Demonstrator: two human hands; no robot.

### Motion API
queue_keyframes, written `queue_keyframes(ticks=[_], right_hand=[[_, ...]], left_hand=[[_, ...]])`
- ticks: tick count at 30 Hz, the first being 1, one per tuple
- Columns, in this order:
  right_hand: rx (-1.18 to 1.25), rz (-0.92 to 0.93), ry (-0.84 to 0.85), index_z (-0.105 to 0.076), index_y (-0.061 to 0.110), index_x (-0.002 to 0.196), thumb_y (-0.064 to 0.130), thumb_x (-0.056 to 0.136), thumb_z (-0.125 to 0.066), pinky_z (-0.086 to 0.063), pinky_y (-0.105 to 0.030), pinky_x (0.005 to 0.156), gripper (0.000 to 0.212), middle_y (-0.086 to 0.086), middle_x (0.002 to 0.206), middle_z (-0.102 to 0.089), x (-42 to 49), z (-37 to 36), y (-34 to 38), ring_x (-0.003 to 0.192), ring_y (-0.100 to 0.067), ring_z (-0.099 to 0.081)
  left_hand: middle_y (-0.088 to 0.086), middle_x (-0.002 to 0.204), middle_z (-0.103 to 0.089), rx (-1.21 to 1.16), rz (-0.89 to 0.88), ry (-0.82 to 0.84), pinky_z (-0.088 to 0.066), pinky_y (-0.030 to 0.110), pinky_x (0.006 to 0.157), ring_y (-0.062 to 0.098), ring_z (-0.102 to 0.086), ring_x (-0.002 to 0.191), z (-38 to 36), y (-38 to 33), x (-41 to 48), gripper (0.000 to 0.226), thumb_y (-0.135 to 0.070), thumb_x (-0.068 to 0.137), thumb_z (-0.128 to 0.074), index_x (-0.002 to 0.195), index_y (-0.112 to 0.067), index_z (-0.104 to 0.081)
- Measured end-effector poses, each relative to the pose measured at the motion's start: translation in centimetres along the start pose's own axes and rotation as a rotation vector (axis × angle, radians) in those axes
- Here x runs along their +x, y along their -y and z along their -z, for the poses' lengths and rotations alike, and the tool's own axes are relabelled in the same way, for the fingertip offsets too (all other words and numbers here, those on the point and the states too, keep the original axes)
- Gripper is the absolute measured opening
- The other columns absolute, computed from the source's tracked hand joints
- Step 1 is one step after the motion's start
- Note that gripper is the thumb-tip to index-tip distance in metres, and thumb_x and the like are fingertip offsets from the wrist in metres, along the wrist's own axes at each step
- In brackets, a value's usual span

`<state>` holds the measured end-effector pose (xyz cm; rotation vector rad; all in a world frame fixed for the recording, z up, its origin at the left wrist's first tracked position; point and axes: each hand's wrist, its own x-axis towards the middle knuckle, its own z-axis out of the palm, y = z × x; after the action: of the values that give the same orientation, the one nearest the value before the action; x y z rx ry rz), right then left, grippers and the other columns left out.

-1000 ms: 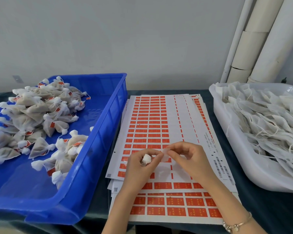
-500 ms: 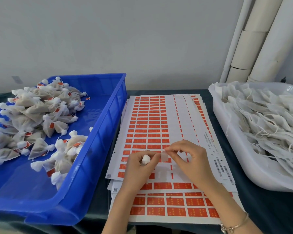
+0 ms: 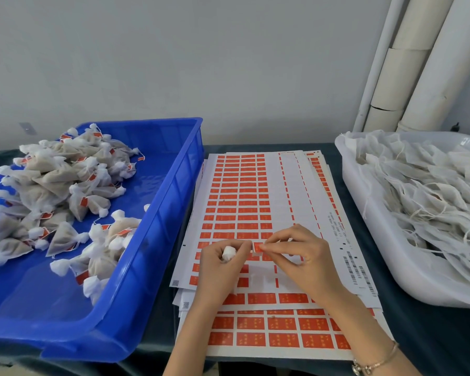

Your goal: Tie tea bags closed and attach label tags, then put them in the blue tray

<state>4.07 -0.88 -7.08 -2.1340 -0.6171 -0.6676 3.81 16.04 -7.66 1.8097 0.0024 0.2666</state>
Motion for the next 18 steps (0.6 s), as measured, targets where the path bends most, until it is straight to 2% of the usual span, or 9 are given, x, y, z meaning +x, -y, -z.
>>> queue_keyframes(ticks=[3, 11, 18], right_hand=[[-0.004, 0.000, 0.005, -0.078, 0.018, 0.094, 0.023, 0.076, -0.072, -0.054, -0.018, 0.077, 0.019, 0.003, 0.093, -0.071, -0.03, -0.11, -0.13, 0.087, -0.009, -0.063], [0.014, -0.048, 0.052, -0.077, 0.027, 0.094, 0.030, 0.078, -0.068, -0.049, -0.013, 0.079, 0.019, 0.008, 0.097, -0.069, -0.12, -0.37, -0.32, 0.089, -0.001, -0.057], [0.015, -0.074, 0.063, -0.077, 0.028, 0.094, 0.028, 0.077, -0.069, -0.050, -0.016, 0.080, 0.019, 0.008, 0.099, -0.069, -0.15, -0.38, -0.37, 0.089, -0.005, -0.059]], left_hand=[[-0.027, 0.072, -0.068, -0.003, 0.003, -0.003, -0.043, 0.001, 0.056, -0.007, -0.063, 0.078, 0.04, 0.00, 0.05, 0.016, -0.026, 0.085, -0.070, 0.072, -0.036, -0.069], [-0.027, 0.073, -0.068, -0.002, 0.010, -0.001, -0.043, 0.001, 0.058, -0.007, -0.063, 0.079, 0.03, 0.13, 0.14, 0.016, -0.028, 0.085, -0.069, 0.072, -0.037, -0.069], [-0.029, 0.073, -0.067, -0.006, 0.007, 0.000, -0.043, 0.000, 0.057, -0.009, -0.063, 0.078, 0.06, 0.13, -0.04, 0.020, -0.027, 0.085, -0.069, 0.070, -0.038, -0.069]])
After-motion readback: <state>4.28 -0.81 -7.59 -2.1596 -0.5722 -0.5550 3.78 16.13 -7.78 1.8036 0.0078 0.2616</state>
